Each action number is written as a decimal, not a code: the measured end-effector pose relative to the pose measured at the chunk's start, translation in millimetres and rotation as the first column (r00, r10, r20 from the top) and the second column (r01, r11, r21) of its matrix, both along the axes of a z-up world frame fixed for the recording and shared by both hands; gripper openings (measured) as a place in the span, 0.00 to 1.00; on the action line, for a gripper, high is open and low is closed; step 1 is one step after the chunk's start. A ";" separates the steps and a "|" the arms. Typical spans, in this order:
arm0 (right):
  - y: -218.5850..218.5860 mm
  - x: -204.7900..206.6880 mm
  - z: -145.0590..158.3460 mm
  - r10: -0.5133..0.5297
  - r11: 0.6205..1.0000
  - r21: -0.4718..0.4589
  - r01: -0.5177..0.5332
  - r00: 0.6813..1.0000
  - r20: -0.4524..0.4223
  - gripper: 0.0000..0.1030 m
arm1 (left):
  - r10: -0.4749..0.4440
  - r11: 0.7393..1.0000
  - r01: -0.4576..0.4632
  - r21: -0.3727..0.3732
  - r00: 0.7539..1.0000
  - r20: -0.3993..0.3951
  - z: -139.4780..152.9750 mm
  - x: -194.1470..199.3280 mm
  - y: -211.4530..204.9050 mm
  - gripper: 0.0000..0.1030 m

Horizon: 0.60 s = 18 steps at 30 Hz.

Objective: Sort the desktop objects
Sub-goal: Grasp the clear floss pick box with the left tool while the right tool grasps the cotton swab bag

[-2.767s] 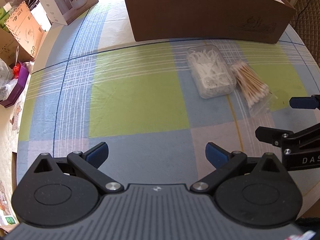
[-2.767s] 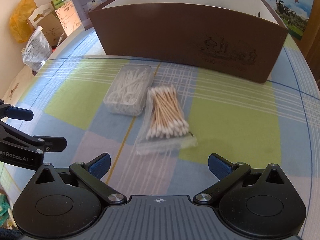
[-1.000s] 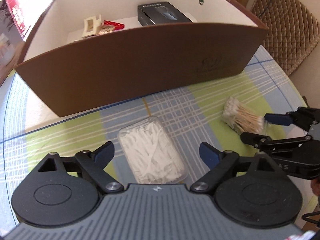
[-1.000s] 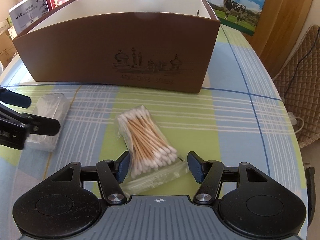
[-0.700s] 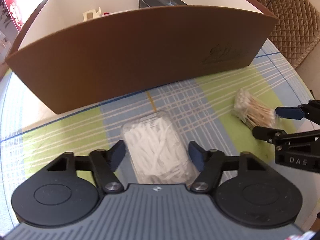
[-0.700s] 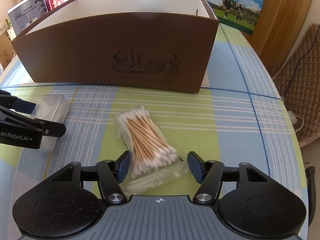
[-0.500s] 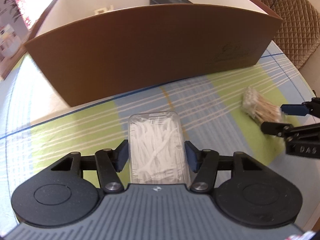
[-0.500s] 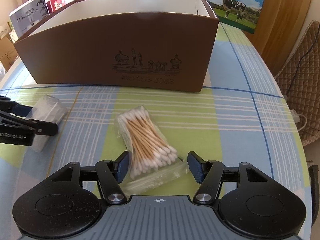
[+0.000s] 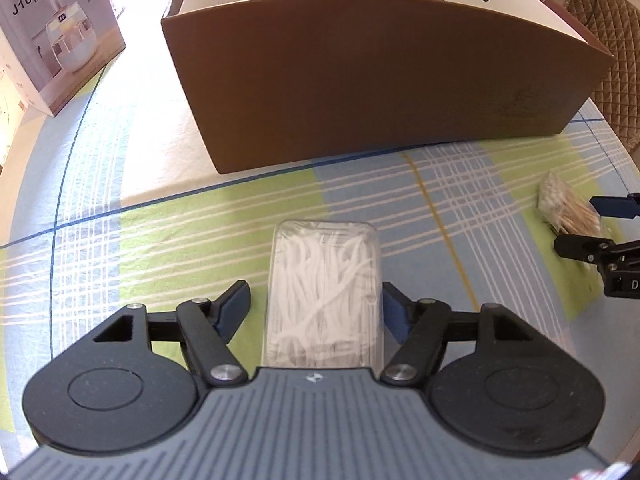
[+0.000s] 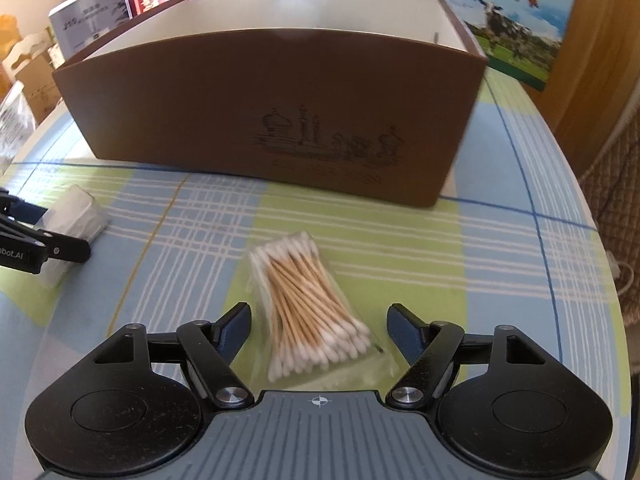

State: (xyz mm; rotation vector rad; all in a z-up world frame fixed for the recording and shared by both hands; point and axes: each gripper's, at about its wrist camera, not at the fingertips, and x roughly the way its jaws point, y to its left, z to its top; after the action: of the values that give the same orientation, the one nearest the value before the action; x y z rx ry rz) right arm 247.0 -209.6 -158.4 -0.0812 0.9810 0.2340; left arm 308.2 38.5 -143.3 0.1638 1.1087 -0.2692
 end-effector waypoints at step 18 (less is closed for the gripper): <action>14.4 -1.8 -0.7 0.027 1.000 0.002 -0.027 1.000 0.013 0.34 | -0.035 0.999 0.035 -0.002 0.999 0.026 1.3 0.1 -10.4 0.51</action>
State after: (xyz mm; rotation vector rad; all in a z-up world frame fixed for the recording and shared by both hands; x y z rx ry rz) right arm 245.2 -195.2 -159.1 -0.0935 0.9671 0.2590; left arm 308.3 28.1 -141.9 0.1846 1.0804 -0.2988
